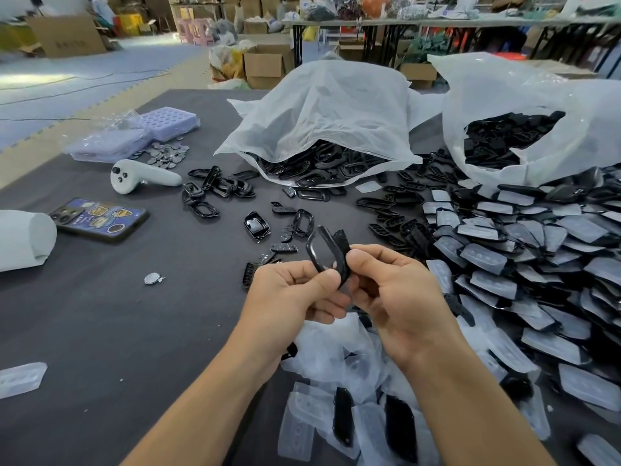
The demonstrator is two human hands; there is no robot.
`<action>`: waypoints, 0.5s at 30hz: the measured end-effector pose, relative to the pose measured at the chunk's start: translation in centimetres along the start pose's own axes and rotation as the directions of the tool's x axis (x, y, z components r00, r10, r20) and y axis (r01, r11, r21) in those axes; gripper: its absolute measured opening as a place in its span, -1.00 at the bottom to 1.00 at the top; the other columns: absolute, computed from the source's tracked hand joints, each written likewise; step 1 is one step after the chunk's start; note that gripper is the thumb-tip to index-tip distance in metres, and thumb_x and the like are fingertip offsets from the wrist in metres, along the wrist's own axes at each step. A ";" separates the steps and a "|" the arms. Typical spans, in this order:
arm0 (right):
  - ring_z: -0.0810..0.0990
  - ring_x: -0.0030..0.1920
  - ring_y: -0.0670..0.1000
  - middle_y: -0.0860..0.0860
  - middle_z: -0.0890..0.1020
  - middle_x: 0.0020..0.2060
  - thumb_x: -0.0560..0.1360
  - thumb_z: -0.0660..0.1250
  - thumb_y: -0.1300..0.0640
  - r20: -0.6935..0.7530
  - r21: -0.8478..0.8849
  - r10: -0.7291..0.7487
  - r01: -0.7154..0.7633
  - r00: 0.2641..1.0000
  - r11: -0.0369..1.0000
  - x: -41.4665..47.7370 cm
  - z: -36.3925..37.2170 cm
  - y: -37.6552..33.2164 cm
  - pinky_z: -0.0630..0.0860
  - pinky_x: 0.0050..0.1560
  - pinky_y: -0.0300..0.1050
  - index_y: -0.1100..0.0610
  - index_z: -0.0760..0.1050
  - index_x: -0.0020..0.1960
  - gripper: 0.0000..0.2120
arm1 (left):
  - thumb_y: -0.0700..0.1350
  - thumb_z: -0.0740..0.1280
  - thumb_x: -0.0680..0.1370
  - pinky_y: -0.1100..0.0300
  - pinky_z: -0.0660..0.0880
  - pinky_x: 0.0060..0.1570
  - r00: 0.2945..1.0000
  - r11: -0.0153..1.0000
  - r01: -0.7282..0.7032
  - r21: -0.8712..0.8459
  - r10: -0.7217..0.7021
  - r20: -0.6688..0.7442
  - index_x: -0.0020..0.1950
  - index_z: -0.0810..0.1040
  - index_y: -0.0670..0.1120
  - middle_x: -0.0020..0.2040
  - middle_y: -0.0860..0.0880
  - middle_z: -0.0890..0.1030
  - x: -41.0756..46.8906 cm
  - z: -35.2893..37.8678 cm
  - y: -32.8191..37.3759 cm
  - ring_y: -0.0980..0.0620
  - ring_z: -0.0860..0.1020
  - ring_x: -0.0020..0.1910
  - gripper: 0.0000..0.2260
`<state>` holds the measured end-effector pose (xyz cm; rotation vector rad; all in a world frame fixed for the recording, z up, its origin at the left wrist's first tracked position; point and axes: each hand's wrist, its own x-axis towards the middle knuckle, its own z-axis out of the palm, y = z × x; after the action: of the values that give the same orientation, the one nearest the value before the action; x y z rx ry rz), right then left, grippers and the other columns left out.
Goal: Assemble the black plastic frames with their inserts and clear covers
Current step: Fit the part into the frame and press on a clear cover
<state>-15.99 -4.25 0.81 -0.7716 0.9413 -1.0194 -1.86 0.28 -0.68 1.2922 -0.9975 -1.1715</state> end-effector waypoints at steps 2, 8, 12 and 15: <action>0.46 -0.43 -0.05 0.19 0.55 -0.29 0.58 0.36 0.34 0.044 -0.032 0.001 0.000 0.999 0.999 -0.1 0.1 0.0 0.48 -0.30 -0.16 0.23 0.66 -0.16 -0.83 | -0.21 0.41 0.61 0.23 0.58 -0.31 1.000 1.000 -0.009 0.017 0.008 0.015 -0.26 0.75 -0.07 -0.26 -0.20 0.73 -0.1 -0.1 0.2 -0.01 0.68 -0.34 -0.74; 0.44 -0.51 -0.07 0.07 0.58 -0.41 0.51 0.39 0.45 0.140 -0.121 -0.056 0.073 0.989 0.990 -0.7 0.6 0.5 0.48 -0.44 -0.17 0.34 0.59 -0.08 -0.94 | -0.20 0.48 0.56 0.25 0.52 -0.41 0.995 0.973 -0.011 0.229 0.033 -0.093 -0.34 0.72 -0.05 -0.38 -0.13 0.69 0.1 -0.1 -0.4 0.03 0.62 -0.45 -0.74; 0.65 -0.34 -0.11 0.04 0.72 -0.32 0.48 0.45 0.43 0.090 -0.199 -0.193 0.207 0.977 0.958 -0.4 0.4 0.7 0.56 -0.29 -0.31 0.16 0.70 -0.19 -0.80 | 0.03 0.60 0.45 0.39 0.49 -0.39 0.955 0.927 -0.080 0.367 0.176 -0.237 -0.10 0.75 0.21 -0.34 0.09 0.72 0.1 0.0 -0.4 0.18 0.66 -0.40 -0.90; 0.70 -0.22 -0.06 -0.01 0.75 -0.26 0.47 0.50 0.36 0.120 -0.457 -0.302 0.323 0.946 0.829 0.0 0.0 0.9 0.61 -0.16 -0.27 0.04 0.73 -0.20 -0.77 | -0.12 0.60 0.41 0.40 0.56 -0.21 0.936 0.916 -0.165 0.365 0.263 -0.236 0.00 0.75 0.18 -0.21 0.17 0.75 0.2 -0.5 -0.3 0.18 0.71 -0.22 -0.76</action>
<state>-15.67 -3.99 0.06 -1.3914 1.0636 -1.0600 -1.35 0.18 -1.00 1.5254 -1.1286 -0.6377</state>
